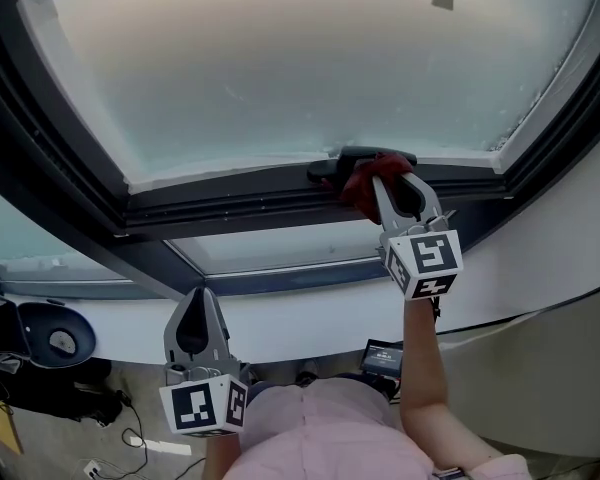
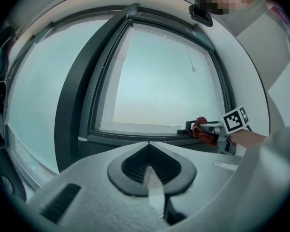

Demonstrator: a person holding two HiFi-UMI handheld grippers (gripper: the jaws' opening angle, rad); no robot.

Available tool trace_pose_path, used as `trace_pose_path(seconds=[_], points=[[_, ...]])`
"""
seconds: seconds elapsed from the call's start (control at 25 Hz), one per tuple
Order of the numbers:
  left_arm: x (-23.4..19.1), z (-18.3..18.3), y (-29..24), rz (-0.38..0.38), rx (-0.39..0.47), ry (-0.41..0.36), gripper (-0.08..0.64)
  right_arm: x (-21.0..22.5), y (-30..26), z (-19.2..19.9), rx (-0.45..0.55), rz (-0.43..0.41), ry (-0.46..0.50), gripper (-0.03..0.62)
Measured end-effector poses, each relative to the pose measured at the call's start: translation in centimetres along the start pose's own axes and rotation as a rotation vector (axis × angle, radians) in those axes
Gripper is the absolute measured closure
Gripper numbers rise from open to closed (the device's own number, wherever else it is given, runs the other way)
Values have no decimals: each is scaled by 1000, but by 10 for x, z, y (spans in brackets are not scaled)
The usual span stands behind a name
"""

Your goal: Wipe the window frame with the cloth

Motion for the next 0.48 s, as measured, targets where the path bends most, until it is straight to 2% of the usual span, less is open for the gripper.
trace_pose_path(seconds=[0.32, 0.48], points=[[17, 3, 0, -8, -4, -4, 563, 39, 19, 14, -11, 52, -3, 525], [21, 5, 1, -15, -9, -2, 563, 78, 33, 24, -36, 179, -52, 523]])
Point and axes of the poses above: the fingertips, and each gripper's own axes: y backward along the fingers, x to its right, z out of its underside, the point moved 8 cm from there along y, backward along the fingers, and after that the axes turned 8 degrees about -x, right-handed, at the moved point
